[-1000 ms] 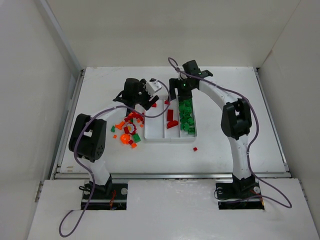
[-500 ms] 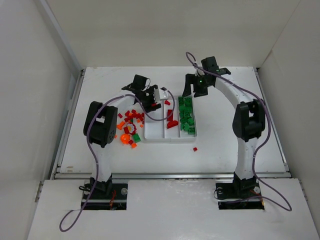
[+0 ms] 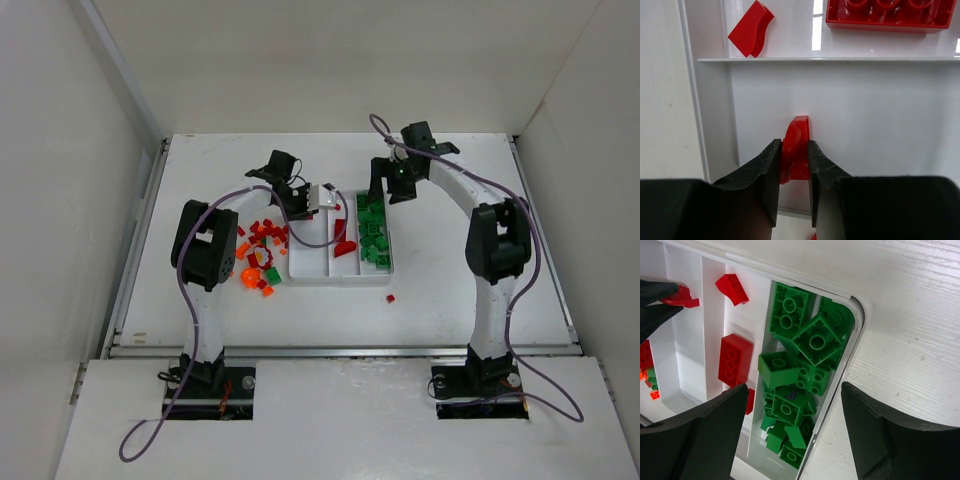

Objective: Sort the legos into containers by color

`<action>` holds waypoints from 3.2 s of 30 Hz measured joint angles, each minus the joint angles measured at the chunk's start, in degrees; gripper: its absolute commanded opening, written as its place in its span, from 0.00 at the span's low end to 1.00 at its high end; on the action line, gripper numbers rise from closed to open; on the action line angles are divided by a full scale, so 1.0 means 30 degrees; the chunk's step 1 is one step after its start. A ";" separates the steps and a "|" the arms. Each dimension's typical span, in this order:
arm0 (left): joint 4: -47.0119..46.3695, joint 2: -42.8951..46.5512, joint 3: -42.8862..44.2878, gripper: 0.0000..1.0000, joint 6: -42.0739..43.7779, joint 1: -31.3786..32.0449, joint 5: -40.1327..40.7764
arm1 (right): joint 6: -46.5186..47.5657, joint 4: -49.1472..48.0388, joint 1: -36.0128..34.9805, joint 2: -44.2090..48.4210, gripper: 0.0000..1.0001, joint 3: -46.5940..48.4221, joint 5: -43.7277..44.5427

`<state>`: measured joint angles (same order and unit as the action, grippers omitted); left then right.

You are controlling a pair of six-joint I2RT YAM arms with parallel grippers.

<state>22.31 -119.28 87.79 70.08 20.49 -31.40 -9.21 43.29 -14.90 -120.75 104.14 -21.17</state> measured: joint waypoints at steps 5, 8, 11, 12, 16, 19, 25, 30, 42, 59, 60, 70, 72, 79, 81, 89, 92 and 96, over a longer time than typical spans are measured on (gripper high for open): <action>0.0233 0.0117 -0.0007 0.00 -0.0408 -0.0007 -0.0168 | 0.0007 0.0000 0.0044 0.0095 0.81 0.0000 0.0000; 0.0452 0.0532 -0.0007 0.00 -0.0976 -0.0007 -0.0721 | 0.0000 -0.0029 0.0073 0.0124 0.81 -0.0058 0.0000; 0.0197 0.1428 -0.0022 0.00 -0.2047 0.0066 -0.1559 | -0.0175 -0.0248 0.0138 0.0466 0.81 -0.0648 0.0124; -0.0117 0.1821 -0.0051 0.00 -0.2572 0.0146 -0.1770 | -0.0364 -0.0299 0.0182 0.0678 0.81 -0.0947 0.0153; -0.1960 0.3060 -0.0270 0.00 -0.4772 0.1144 -0.2127 | -0.1355 -0.1158 0.0612 0.1902 0.81 -0.2426 0.0466; -0.3446 0.2929 -0.0255 0.02 -0.6462 0.2259 -0.2142 | -0.1953 -0.1676 0.1158 0.3089 0.81 -0.3475 0.0933; -0.4692 0.1151 -0.0109 0.22 -0.8349 0.3191 -0.1588 | -0.2273 -0.2310 0.1647 0.5144 0.81 -0.4306 0.2302; -0.4867 0.0488 -0.0109 0.74 -0.8276 0.2929 -0.0699 | -0.2273 -0.2448 0.1566 0.5763 0.81 -0.4896 0.2718; -0.6426 0.2302 -0.0714 1.00 -1.1446 0.2710 0.0546 | -0.2004 -0.1654 0.0976 0.8648 0.84 -0.7861 0.5632; -1.0258 1.4688 -1.3005 1.00 -1.8731 -0.1035 0.9369 | -0.6295 -0.0313 -0.7541 1.3631 0.66 -1.6939 0.8313; -1.0280 1.4936 -1.3457 1.00 -1.9001 -0.1049 0.9661 | -0.6309 -0.0517 -0.7570 1.3631 0.64 -1.7136 0.8422; -1.1599 1.7595 -1.5562 1.00 -1.9810 -0.1071 1.1344 | -0.6295 -0.2244 -0.8604 1.2072 0.60 -1.8170 0.8801; -1.1795 1.7923 -1.5832 1.00 -1.9846 -0.1071 1.1555 | -0.6295 -0.2630 -0.8684 1.1708 0.59 -1.8170 0.8939; -1.2065 1.8659 -1.6786 1.00 -1.9897 -0.1071 1.2109 | -0.6142 -0.2674 -0.8772 0.9850 0.38 -1.7449 0.9675; -1.2072 1.8797 -1.6939 1.00 -1.9883 -0.1071 1.2233 | -0.6127 -0.2652 -0.8932 0.9566 0.28 -1.7150 0.9872; -1.2444 1.9096 -1.7296 1.00 -1.9773 -0.1071 1.2684 | -0.5843 -0.2506 -0.9289 0.9537 0.00 -1.6968 1.0018; -1.2641 1.9205 -1.7668 1.00 -1.9759 -0.1071 1.2772 | -0.5115 -0.2062 -0.9916 0.9770 0.00 -1.6677 0.9748; -1.2662 1.9365 -1.8316 1.00 -2.0334 -0.1115 1.3369 | -0.3679 -0.1741 -1.0783 1.0826 0.00 -1.4477 0.9158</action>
<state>-15.68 -61.19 32.84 9.08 17.15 8.71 -20.25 38.06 -47.24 -88.27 60.71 6.31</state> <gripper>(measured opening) 0.996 0.241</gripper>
